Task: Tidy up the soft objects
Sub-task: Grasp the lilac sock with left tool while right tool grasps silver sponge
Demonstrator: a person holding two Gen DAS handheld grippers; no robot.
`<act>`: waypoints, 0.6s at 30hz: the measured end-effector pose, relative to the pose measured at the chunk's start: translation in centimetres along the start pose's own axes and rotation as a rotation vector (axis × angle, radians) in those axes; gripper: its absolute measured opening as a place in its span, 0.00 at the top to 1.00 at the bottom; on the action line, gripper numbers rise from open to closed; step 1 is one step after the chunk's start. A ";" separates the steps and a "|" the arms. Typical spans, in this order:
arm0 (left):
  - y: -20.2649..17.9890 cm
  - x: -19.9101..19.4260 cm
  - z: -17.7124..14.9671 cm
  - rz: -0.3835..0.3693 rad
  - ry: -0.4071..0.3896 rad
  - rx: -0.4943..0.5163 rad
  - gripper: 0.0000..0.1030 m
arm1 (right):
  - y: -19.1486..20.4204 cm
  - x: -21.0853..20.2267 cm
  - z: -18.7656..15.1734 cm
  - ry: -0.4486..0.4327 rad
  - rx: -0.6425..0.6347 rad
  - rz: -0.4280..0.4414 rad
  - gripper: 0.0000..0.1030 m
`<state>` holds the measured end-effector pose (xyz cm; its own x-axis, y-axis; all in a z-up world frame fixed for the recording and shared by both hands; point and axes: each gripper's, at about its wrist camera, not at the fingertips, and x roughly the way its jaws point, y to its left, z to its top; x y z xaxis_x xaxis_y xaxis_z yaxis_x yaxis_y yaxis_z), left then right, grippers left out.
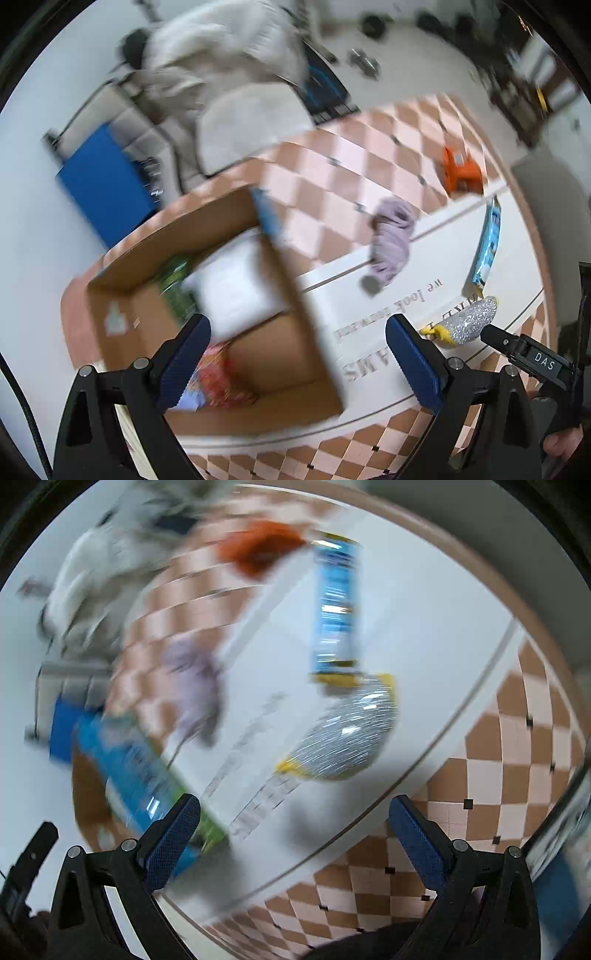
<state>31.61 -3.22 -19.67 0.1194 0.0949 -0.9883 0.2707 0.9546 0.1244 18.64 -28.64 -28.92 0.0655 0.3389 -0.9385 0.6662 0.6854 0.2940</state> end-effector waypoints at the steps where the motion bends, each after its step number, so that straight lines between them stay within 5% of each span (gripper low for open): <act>1: -1.2 1.1 1.0 -0.003 0.022 0.026 0.06 | -1.3 1.1 0.8 0.020 0.056 0.013 0.00; 8: -7.7 10.0 7.2 -0.003 0.191 0.154 0.06 | -4.7 5.2 3.3 0.086 0.223 0.046 0.03; 15: -10.2 16.2 8.4 -0.052 0.327 0.160 0.06 | -5.1 7.8 3.9 0.145 0.286 0.069 0.09; 16: -10.3 16.7 8.5 -0.063 0.341 0.153 0.08 | -5.0 8.1 4.0 0.151 0.288 0.069 0.10; 18: -10.5 17.6 8.4 -0.084 0.362 0.137 0.31 | -4.8 8.6 4.1 0.160 0.289 0.061 0.19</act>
<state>38.86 -13.99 -37.62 -0.2463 0.1349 -0.9597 0.3929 0.9191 0.0284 19.07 -31.67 -39.13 0.0101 0.4862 -0.8738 0.8492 0.4572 0.2642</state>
